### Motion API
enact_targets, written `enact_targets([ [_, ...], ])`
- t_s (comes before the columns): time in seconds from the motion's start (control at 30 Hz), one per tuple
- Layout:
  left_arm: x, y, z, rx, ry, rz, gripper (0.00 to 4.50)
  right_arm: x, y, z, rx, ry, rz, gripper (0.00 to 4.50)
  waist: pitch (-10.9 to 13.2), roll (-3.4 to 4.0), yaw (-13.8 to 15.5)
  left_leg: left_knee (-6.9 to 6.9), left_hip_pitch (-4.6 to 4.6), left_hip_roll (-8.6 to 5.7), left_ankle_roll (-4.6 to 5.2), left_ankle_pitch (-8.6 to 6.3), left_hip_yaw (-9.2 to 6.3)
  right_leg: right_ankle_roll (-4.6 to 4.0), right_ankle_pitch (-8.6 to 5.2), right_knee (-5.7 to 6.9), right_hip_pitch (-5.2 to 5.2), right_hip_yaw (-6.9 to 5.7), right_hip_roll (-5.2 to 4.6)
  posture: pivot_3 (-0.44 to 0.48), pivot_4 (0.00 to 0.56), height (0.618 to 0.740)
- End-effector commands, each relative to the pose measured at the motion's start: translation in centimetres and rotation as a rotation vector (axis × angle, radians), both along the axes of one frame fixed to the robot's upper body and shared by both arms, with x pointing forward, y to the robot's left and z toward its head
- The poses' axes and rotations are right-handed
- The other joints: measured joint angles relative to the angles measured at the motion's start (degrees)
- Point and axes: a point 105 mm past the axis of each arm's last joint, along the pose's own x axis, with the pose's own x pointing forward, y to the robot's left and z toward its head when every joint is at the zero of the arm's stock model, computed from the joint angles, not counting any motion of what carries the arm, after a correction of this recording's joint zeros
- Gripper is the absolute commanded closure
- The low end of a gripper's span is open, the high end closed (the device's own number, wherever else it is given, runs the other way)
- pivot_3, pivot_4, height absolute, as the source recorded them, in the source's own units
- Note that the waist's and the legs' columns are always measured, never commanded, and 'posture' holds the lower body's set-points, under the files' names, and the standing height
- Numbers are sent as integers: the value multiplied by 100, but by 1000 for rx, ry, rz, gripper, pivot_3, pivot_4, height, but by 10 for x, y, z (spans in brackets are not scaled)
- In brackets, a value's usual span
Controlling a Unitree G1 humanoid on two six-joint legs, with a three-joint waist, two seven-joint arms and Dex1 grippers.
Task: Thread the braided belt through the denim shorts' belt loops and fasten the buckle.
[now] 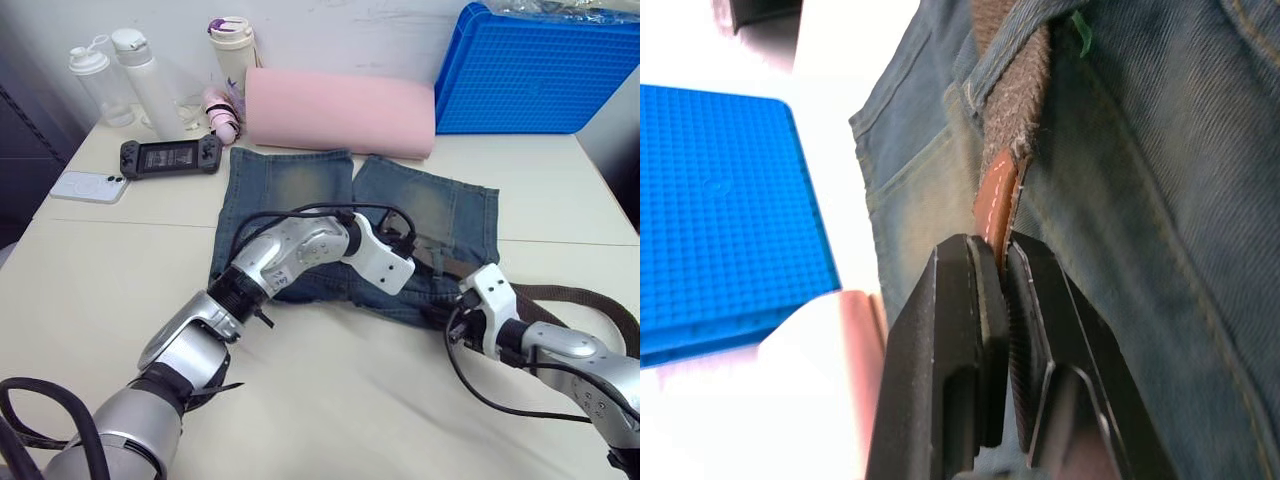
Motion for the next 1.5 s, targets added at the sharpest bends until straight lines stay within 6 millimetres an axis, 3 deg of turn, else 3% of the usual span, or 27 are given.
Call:
enact_targets([
  [0.03,1,18,36,-34,-58,27,4500,-11,-19,-46,-81,202,-50,4466,-6,-9,0,2,3,0,0,0,0,0,0,0,3,0,0,0,150,740],
  [0.3,13,80,36,13,-58,176,4500,-5,-13,-53,-70,240,-14,4466,-52,-80,-45,-3,25,6,-8,-5,-3,0,0,0,19,0,5,0,150,740],
  [0.5,5,101,21,1,-2,217,4500,-5,-11,-53,-63,242,-10,4466,-74,-113,-70,-2,26,7,-11,-7,-8,-1,1,1,20,1,4,0,150,740],
  [0.73,-4,110,-3,25,104,238,4500,-6,-13,-41,-51,195,22,4466,-76,-113,-39,-2,25,7,-14,-10,-16,-1,1,0,21,0,4,0,150,740],
  [0.93,1,108,-13,-20,161,255,4500,-5,-15,-5,-47,52,95,4466,-66,-95,29,-3,18,2,-8,-15,-18,-1,1,0,16,-2,1,0,150,740],
  [1.0,-2,102,-13,-108,247,245,4500,-7,-14,14,-36,7,158,4466,-58,-76,51,-3,11,0,-6,-16,-18,-1,1,0,10,-2,1,0,150,740],
  [1.03,-3,100,-12,-143,276,244,3627,-9,-14,20,-36,-6,180,3550,-53,-64,55,-2,1,-4,-3,-17,-27,-1,1,1,4,-5,-2,0,150,740],
  [1.07,-5,100,-13,-155,306,241,3335,-11,-13,27,-49,-17,219,3220,-49,-59,50,0,-1,-6,0,-19,-26,0,1,1,3,-5,-4,0,150,740],
  [1.27,-10,126,-6,-279,476,294,400,-18,3,62,-108,-122,392,108,-34,-37,-18,-2,-9,4,-3,-19,-22,0,1,-5,-5,-23,0,0,150,740],
  [1.3,-11,129,-3,-318,507,299,21,-19,4,64,-123,-125,408,0,-27,-25,-23,-2,-9,4,-4,-19,-21,0,1,-4,-5,-23,0,0,150,740],
  [1.4,-21,140,10,-487,663,297,21,-15,19,67,-242,-226,464,0,-20,-15,-20,3,-8,5,-5,-18,-21,0,1,0,-4,-22,-2,0,150,740],
  [1.5,-37,147,12,-563,794,293,21,-13,26,48,-394,-258,523,0,-19,-14,1,3,-8,3,-5,-18,-26,0,1,1,-5,-22,-3,0,150,740],
])
